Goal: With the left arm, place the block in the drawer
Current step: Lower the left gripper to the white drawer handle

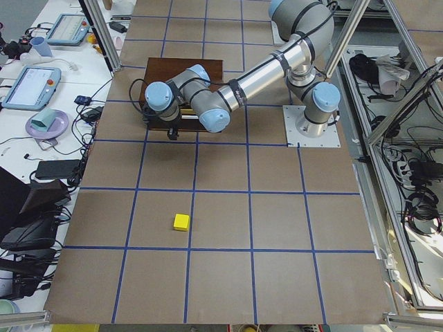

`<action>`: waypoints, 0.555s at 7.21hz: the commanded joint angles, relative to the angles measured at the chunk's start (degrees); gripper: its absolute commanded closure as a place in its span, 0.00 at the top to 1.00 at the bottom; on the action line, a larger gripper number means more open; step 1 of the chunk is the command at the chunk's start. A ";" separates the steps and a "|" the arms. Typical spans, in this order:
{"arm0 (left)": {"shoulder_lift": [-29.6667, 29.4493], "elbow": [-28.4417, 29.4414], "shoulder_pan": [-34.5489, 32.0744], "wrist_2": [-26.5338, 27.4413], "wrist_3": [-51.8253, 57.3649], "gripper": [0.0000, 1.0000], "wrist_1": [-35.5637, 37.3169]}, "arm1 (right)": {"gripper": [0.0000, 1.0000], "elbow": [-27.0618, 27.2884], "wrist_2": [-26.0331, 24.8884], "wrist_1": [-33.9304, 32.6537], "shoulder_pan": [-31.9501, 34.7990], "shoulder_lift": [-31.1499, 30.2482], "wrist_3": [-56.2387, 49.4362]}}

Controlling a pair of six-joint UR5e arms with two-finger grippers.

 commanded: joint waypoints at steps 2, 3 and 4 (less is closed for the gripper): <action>-1.25 -0.11 -1.50 -0.82 1.99 1.00 0.00 | 1.00 0.09 0.00 0.00 0.00 0.00 0.00; -1.69 -0.11 -1.50 -0.73 3.40 1.00 0.00 | 1.00 0.00 0.00 0.00 0.00 0.00 0.00; -1.96 -0.11 -1.50 -0.73 3.50 1.00 0.00 | 1.00 0.00 0.00 0.00 0.00 0.00 0.00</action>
